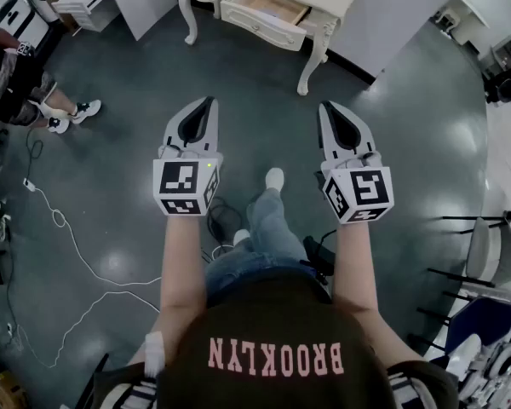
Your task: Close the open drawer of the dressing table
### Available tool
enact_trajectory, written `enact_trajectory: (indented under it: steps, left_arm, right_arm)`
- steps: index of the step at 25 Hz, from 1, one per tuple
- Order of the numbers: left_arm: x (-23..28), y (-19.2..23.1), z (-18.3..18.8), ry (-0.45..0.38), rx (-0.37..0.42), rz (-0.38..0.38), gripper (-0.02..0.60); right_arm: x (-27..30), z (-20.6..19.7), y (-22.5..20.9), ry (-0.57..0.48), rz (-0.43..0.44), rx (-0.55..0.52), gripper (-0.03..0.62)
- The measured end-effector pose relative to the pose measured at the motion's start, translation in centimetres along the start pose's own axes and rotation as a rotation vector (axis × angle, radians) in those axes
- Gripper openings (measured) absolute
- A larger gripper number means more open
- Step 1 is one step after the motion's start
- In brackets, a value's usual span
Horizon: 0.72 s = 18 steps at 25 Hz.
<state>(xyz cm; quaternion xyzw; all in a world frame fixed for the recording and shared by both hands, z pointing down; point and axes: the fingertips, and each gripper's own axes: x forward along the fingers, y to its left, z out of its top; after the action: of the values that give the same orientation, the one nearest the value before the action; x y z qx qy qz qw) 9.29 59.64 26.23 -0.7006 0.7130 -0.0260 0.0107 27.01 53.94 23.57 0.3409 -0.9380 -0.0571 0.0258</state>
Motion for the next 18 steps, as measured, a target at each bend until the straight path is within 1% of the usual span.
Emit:
enact_trajectory:
  steps: [4, 9, 15, 18]
  left_arm:
    - [0.4, -0.1, 0.3, -0.011, -0.026, -0.004, 0.003]
    - [2.0, 0.0, 0.4, -0.005, -0.021, -0.011, 0.003]
    - [5.5, 1.0, -0.2, 0.014, -0.003, -0.001, 0.003]
    - [7.9, 1.7, -0.4, 0.024, 0.005, 0.007, 0.003]
  right_arm:
    - [0.3, 0.2, -0.3, 0.004, 0.010, -0.023, -0.003]
    - [1.2, 0.0, -1.4, 0.013, 0.009, -0.028, -0.003]
    - [3.9, -1.0, -3.6, 0.024, 0.004, -0.010, -0.003]
    - [5.8, -1.2, -5.2, 0.004, -0.004, 0.033, -0.003]
